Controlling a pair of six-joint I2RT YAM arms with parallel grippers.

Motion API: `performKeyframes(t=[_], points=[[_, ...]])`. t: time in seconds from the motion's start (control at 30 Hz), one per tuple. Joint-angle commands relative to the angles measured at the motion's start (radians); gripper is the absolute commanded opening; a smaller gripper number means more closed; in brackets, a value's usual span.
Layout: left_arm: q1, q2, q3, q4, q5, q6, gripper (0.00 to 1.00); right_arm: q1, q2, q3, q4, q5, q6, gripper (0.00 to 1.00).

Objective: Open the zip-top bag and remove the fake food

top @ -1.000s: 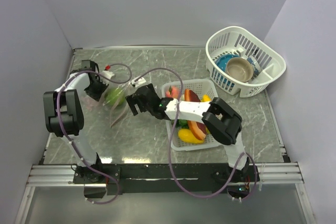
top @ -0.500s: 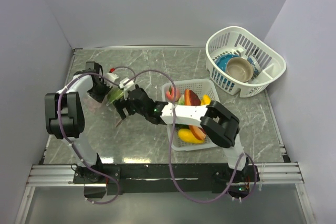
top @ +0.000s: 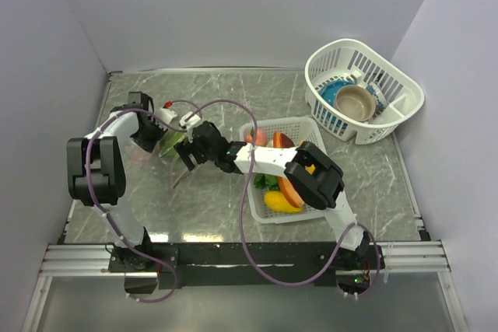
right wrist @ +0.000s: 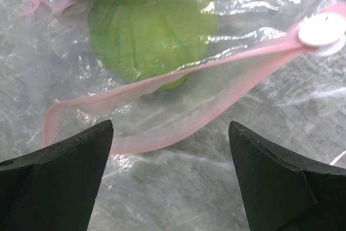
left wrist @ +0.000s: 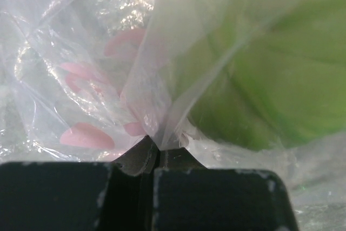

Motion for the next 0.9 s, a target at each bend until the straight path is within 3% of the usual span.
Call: performKeyframes(t=[0.0,0.2,0.33,0.7,0.87], points=[[-0.013,0.02,0.045,0.021,0.023,0.002,0.01,0.004,0.055,0.133,-0.044,0.035,-0.051,0.94],[-0.039,0.035,0.096,-0.011,0.03,-0.016,0.01,0.053,0.135,0.234,-0.127,0.283,-0.102,0.95],[-0.091,0.02,0.093,-0.022,0.044,-0.024,0.01,0.079,0.144,0.23,-0.128,0.393,-0.085,0.98],[-0.105,0.003,0.067,-0.024,0.042,-0.018,0.01,0.166,0.11,0.138,-0.154,0.769,0.045,1.0],[-0.106,-0.001,0.056,-0.021,0.041,-0.013,0.01,0.199,0.052,0.027,-0.08,0.774,0.069,1.0]])
